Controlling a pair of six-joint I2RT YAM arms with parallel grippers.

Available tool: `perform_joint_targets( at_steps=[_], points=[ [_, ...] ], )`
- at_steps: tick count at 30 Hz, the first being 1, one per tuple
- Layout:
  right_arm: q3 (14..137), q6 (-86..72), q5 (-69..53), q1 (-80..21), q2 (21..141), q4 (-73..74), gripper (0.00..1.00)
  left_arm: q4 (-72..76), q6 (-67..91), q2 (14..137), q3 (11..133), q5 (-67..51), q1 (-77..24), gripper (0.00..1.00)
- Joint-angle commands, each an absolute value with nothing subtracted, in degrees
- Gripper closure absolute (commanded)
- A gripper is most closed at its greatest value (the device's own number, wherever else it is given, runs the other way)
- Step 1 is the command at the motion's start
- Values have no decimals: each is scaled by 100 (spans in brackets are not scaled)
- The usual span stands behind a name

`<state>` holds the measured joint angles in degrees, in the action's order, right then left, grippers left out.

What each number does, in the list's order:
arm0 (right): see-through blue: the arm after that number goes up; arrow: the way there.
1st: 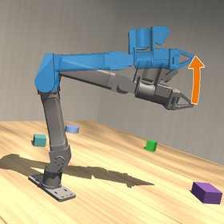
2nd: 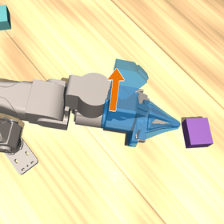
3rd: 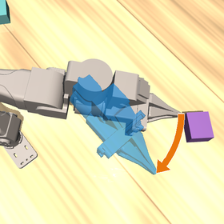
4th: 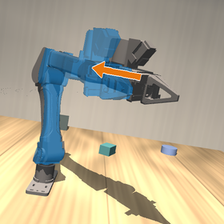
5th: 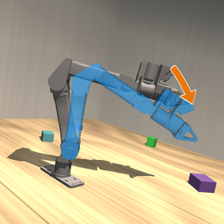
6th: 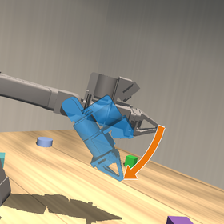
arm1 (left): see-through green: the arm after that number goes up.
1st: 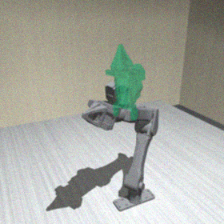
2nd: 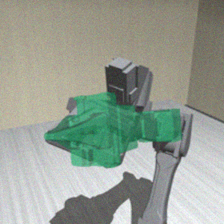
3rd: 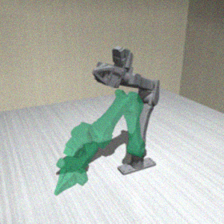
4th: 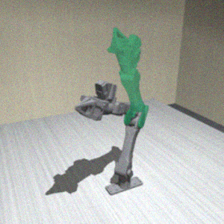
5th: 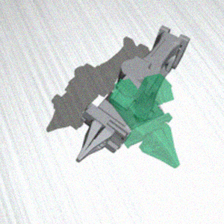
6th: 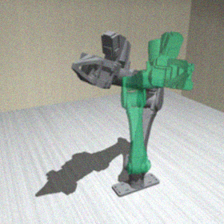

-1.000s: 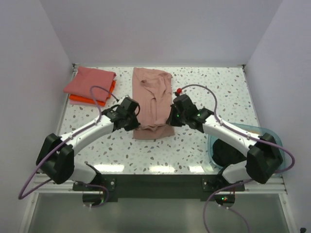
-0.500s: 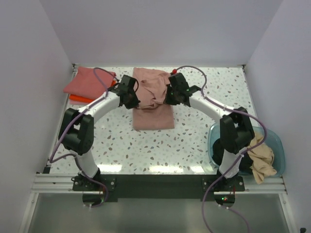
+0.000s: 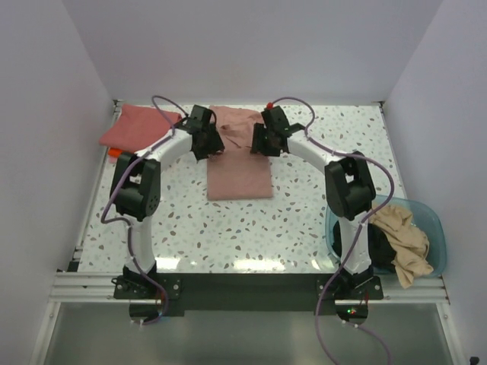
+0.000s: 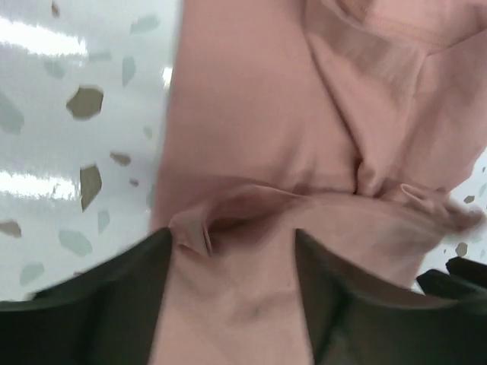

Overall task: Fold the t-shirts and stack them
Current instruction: Fold the tshirt

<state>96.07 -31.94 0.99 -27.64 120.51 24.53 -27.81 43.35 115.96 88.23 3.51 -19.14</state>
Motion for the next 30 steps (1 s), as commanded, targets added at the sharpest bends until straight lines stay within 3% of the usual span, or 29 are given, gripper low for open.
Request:
perform_joint_targets(
  at_steps=[1,2,3,6,13,19,23,26,28,30],
  points=[
    [9871,-3050,158,-2733,11884,2585,32,-2944,4043,11602,9466,343,-1811,23],
    [9618,-3067,141,-2725,11761,2471,29,-2857,4017,11506,9396,334,-1811,5],
    [9467,-3093,149,-2733,11629,2287,22,-2787,4008,11374,9143,317,-1811,0],
    [8976,-3094,141,-2733,11049,2180,1,-2707,3982,10803,8590,334,-1811,0],
    [7394,-3120,-361,-2936,10021,1986,1,-2330,4104,9214,6436,27,-1854,0],
    [5987,-3489,-747,-2953,9422,1714,2,-1908,4157,8824,5073,-342,-2179,1],
    [5739,-3647,-843,-2953,9553,1539,6,-1451,4394,8991,4703,-492,-2241,23],
    [5853,-3656,-704,-2953,9817,1354,30,-1371,4456,9272,4711,-483,-2267,41],
    [5924,-3630,-484,-2953,9949,1450,36,-1345,4482,9430,4711,-527,-2294,54],
    [5906,-3639,-361,-2953,10019,1406,42,-1353,4482,9483,4702,-466,-2311,60]
  ],
)
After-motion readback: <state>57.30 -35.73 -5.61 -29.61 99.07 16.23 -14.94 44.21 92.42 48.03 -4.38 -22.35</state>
